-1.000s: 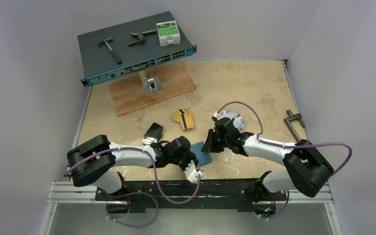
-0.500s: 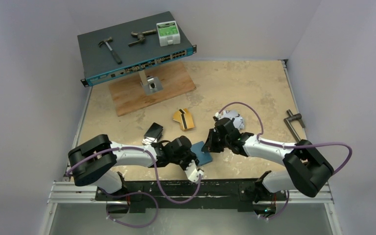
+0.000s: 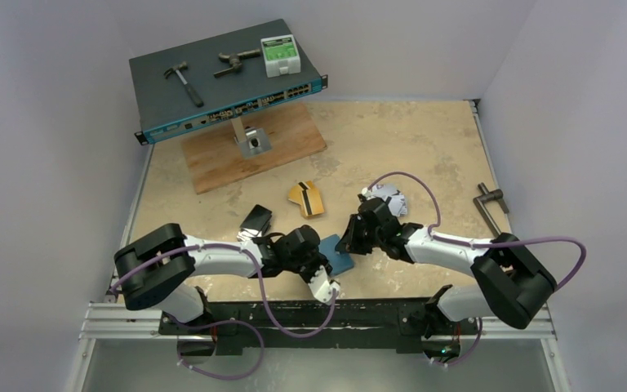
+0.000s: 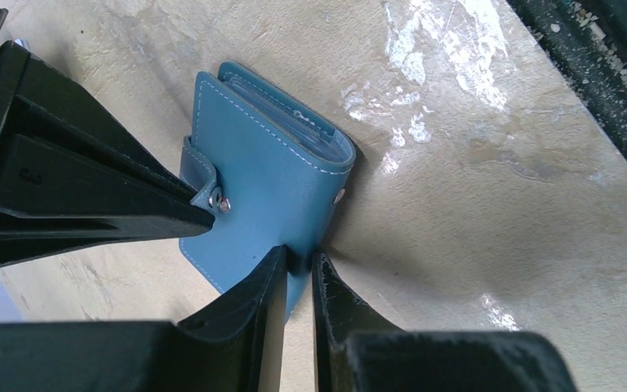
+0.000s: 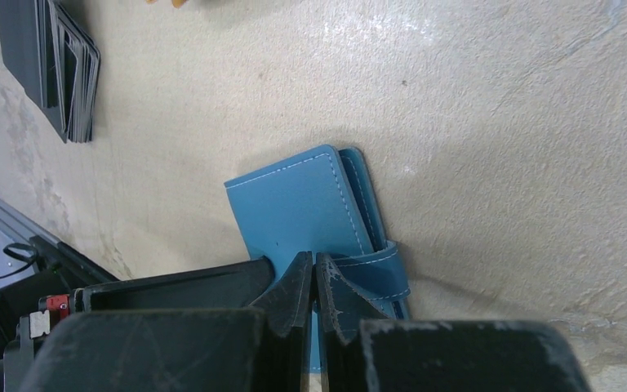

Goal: Put the credit cards into the card holder
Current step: Close the card holder at the center of the board.

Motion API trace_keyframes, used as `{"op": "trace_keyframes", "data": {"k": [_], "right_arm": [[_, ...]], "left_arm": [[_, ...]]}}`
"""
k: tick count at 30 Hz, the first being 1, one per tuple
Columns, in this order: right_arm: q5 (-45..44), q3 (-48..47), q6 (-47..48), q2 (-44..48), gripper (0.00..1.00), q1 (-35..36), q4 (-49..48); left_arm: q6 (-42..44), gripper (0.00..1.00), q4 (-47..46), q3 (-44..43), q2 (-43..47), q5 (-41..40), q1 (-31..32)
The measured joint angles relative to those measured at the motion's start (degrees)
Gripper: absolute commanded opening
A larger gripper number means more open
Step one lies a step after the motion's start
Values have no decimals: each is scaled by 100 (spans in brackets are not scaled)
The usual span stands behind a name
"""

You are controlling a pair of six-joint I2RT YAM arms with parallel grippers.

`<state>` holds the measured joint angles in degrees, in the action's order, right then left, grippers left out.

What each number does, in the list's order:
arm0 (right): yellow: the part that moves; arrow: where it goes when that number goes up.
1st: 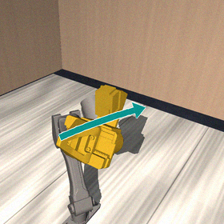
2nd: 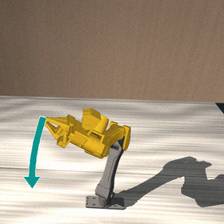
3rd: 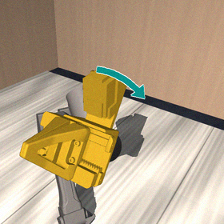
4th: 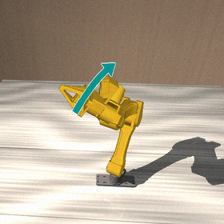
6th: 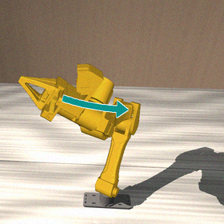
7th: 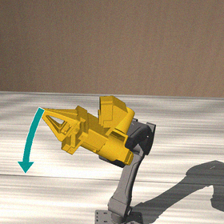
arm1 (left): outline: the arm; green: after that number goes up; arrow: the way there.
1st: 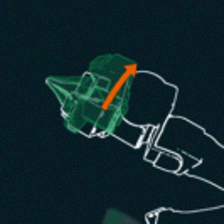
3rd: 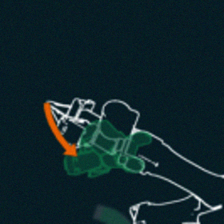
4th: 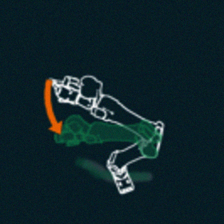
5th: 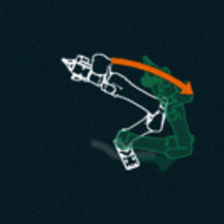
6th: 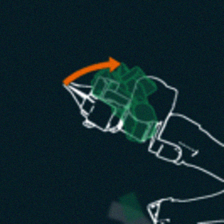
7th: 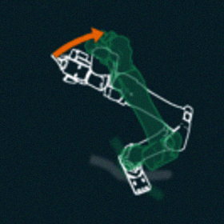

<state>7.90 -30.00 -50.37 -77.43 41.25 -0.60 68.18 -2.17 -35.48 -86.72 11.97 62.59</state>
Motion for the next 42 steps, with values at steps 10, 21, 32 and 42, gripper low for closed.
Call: {"op": "trace_keyframes", "data": {"k": [10,21,32,42], "right_arm": [[-122,92,-173,17,0,4,-177],[-507,234,-306,374,0,20,-149],[-542,260,-492,131,0,94,-402],[-577,260,-555,35,0,197,-544]], "left_arm": [[-2,6,63,-66,-39,9,-33],[-2,4,186,-122,-44,26,-35],[-7,3,271,-181,-70,68,-59],[-15,3,321,-197,-72,76,-70]]}}
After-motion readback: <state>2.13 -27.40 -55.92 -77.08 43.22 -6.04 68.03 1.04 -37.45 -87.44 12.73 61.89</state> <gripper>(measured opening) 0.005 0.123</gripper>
